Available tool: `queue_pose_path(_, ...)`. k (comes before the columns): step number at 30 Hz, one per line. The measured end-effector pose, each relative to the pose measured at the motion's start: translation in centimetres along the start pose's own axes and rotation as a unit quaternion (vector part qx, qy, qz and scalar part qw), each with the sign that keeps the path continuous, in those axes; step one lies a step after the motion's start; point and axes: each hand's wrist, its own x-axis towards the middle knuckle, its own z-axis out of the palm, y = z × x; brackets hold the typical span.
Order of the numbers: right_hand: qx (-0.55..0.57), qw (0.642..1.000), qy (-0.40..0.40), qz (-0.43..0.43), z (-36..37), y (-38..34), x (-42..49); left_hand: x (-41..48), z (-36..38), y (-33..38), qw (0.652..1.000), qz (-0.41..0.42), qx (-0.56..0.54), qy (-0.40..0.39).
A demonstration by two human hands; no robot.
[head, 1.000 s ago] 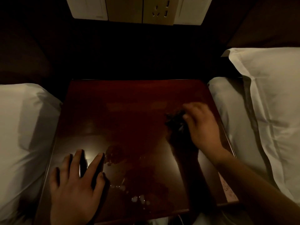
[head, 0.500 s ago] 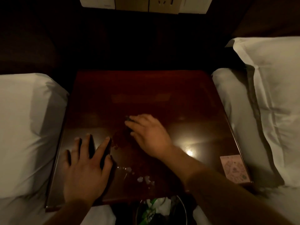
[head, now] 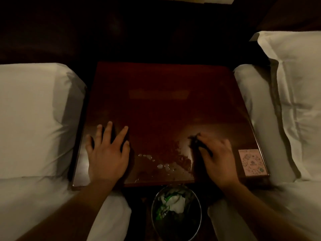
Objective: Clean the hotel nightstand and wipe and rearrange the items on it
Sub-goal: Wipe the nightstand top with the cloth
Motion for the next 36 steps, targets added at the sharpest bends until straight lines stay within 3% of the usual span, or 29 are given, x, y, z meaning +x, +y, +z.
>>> queue_pose_path(4,0.065,0.987,-0.069,-0.127,3.4,-5.6,-4.7,-0.1,-0.8,-0.6,0.999,0.004,-0.039,0.002)
queue_pose_path(7,0.019,0.962,-0.111,-0.248,3.9,-6.6,-4.8,0.1,-0.7,-2.9,0.998,0.068,-0.003,0.003)
queue_pose_path(9,-0.015,0.973,-0.083,-0.214,3.1,-5.2,-2.5,0.2,-0.3,-4.5,0.993,0.111,0.041,0.013)
queue_pose_path(13,-0.052,0.999,-0.010,-0.008,2.4,-4.6,2.5,0.3,0.5,-4.9,0.990,0.120,0.073,0.016)
queue_pose_path(14,-0.047,0.999,-0.017,-0.016,2.9,-6.0,2.1,0.2,0.5,-4.9,0.990,0.121,0.072,0.015)
queue_pose_path(17,-0.019,0.978,-0.086,-0.190,5.3,-10.1,-2.5,0.2,0.3,-5.1,0.990,0.127,0.063,0.021)
queue_pose_path(19,-0.011,0.959,-0.116,-0.257,5.3,-10.0,-3.5,0.3,0.3,-5.2,0.990,0.135,0.049,0.017)
queue_pose_path(21,-0.027,0.970,-0.084,-0.225,4.7,-8.2,-1.3,0.3,0.3,-5.2,0.989,0.140,0.038,0.014)
queue_pose_path(25,-0.065,0.998,0.004,-0.026,3.4,-6.0,3.0,0.2,0.0,-5.1,0.990,0.136,0.034,0.003)
queue_pose_path(27,-0.047,0.997,-0.016,-0.057,4.2,-7.8,1.4,0.1,-0.2,-5.0,0.990,0.136,0.032,-0.003)
queue_pose_path(32,-0.020,0.935,-0.131,-0.329,6.9,-11.4,-1.5,0.2,-0.2,-5.2,0.990,0.138,0.019,0.000)
queue_pose_path(34,-0.070,0.945,-0.096,-0.306,7.1,-11.3,2.3,0.2,-0.1,-5.2,0.990,0.142,0.013,0.005)
queue_pose_path(36,-0.104,0.980,-0.032,-0.166,6.7,-10.4,6.4,0.1,-0.2,-5.1,0.990,0.140,0.018,0.006)
